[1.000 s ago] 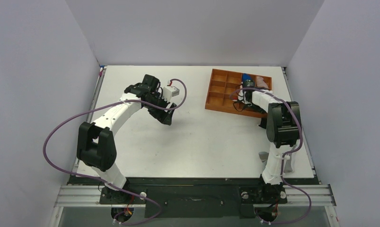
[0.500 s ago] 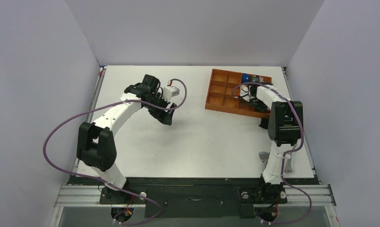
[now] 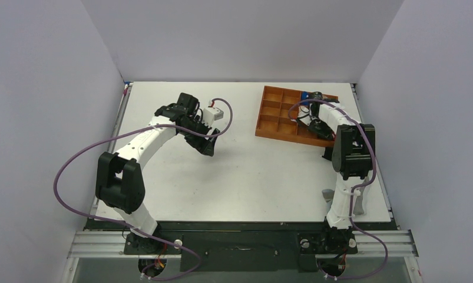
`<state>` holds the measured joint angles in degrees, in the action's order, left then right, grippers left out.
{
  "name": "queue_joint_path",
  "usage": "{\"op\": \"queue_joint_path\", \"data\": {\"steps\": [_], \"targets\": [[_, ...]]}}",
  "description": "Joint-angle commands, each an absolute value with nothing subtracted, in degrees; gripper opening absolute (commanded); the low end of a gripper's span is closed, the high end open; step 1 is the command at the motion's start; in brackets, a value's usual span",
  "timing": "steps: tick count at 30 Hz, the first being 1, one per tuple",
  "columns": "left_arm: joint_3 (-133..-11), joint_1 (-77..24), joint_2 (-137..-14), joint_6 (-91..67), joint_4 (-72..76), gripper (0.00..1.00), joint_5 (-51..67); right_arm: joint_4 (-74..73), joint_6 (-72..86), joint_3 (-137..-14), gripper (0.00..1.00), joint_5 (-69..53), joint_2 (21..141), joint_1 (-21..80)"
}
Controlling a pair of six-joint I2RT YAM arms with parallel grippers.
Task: Roll the underwear
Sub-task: Place the underwear in the storage box.
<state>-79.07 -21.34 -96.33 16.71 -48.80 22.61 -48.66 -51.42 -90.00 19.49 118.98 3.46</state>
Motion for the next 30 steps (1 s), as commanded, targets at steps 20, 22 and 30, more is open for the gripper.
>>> {"op": "queue_joint_path", "data": {"steps": [20, 22, 30], "targets": [[-80.53, -21.05, -95.17, 16.44, -47.98, 0.69, 24.39, -57.51, -44.83, -96.02, 0.21, 4.35, 128.15, 3.11], [-80.49, -21.01, -95.1, 16.44, -47.99, 0.69, 24.27, -58.53, -44.01, -97.17, 0.25, 3.86, 128.74, 2.97], [-79.82, -21.01, -94.5, 16.55, -47.9, 0.69, 24.3, -58.9, -42.59, -97.2, 0.48, 2.56, 128.72, 2.26]]}}
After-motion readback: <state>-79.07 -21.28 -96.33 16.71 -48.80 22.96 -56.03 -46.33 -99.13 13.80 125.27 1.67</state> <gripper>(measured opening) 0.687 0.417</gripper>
